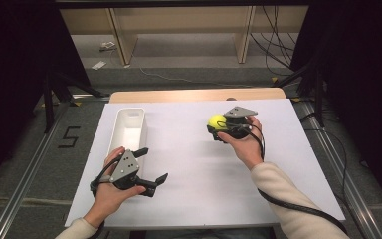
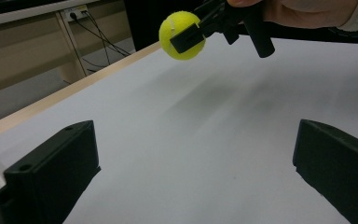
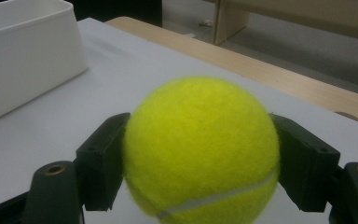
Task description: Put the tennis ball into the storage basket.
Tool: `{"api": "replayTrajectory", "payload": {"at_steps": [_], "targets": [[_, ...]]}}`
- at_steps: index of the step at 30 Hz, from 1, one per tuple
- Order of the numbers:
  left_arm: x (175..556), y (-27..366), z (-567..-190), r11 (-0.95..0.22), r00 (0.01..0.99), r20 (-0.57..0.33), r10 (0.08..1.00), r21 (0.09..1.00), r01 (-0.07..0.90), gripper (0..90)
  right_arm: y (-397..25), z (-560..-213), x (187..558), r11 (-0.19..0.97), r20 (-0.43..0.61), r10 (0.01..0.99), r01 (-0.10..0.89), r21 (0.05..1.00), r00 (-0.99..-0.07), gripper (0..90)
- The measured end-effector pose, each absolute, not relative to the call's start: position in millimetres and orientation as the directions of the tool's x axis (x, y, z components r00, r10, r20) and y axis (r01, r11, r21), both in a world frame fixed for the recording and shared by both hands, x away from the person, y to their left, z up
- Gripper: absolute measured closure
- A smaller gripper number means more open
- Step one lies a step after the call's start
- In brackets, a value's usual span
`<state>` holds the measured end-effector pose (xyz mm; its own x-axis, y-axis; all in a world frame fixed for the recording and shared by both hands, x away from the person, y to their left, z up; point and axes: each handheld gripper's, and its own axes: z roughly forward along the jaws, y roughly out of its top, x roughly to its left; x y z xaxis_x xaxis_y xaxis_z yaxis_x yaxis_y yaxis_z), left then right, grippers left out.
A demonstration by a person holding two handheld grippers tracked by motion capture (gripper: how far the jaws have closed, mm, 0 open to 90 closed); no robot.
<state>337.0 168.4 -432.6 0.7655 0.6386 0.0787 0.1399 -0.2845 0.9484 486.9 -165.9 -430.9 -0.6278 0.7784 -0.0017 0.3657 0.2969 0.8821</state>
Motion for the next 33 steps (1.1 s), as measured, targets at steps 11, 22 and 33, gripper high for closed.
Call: {"api": "replayTrajectory", "payload": {"at_steps": [11,22,33], "targets": [[337.0,168.4,-432.5,-0.283,0.765,0.078,0.639,0.949,0.139,0.0,-158.6,-428.5,482.2,0.307,-0.005,0.762,0.355,0.883,-0.648,26.5],[337.0,168.4,-432.4,-0.282,0.765,0.078,0.639,0.949,0.139,0.0,-155.1,-427.2,480.1,0.314,-0.011,0.756,0.349,0.883,-0.654,26.5],[337.0,168.6,-432.2,-0.282,0.765,0.078,0.640,0.949,0.139,0.0,-152.4,-425.7,478.1,0.314,-0.012,0.751,0.341,0.886,-0.660,26.5]]}}
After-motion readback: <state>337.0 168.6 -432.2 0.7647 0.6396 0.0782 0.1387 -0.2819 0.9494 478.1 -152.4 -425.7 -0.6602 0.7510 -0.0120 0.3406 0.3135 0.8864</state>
